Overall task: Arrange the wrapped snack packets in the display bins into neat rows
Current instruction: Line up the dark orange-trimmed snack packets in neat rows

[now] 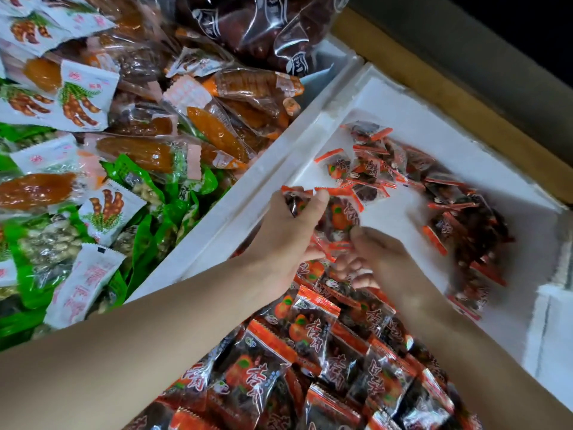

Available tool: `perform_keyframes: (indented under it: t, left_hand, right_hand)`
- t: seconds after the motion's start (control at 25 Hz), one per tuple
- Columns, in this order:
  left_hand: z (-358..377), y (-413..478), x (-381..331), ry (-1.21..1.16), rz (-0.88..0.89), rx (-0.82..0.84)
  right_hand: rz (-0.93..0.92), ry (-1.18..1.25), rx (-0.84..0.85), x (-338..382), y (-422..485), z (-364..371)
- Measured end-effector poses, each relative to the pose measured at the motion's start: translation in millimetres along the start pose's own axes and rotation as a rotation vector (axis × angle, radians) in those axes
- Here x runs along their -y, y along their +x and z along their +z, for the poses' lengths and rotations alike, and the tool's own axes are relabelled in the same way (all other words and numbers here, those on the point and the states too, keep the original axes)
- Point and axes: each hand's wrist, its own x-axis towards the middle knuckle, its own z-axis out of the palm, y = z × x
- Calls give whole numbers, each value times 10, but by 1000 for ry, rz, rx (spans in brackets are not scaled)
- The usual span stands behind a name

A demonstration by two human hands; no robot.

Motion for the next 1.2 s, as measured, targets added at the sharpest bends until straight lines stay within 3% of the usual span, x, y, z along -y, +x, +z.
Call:
perform_keyframes:
  t: [0.12, 0.2, 0.24, 0.32, 0.4, 0.52, 0.64, 0.88, 1.0, 1.2]
  left_hand:
    - [-15, -12, 63, 79, 19, 44]
    - [-54, 9, 49, 68, 62, 25]
    - [-69, 20, 18, 63, 71, 21]
    - [-120, 57, -24, 63, 96, 11]
    - [-138, 67, -55, 86, 113, 6]
    - [-158, 60, -60, 131, 140, 35]
    - [-188, 39, -80, 172, 165, 26]
    - [-280, -93, -146, 242, 196, 31]
    - [-338, -182, -178, 262, 200, 23]
    - [-447, -343, -231, 270, 168, 22]
  right_hand:
    - [-56, -255, 144, -17, -62, -31]
    - [-22, -280, 193, 33, 24, -151]
    - [4, -208, 122, 43, 159, -244]
    - [-19, -44, -189, 10, 565, -401]
    - [-75, -129, -456, -32, 980, -461]
    - [-47, -345, -619, -14, 1365, -374]
    - [-4, -396, -685, -28, 1576, -325]
    - [-15, -339, -655, -36, 1335, -187]
    - [-29, -309, -545, -61, 1026, -125]
    - [13, 140, -355, -104, 471, -62]
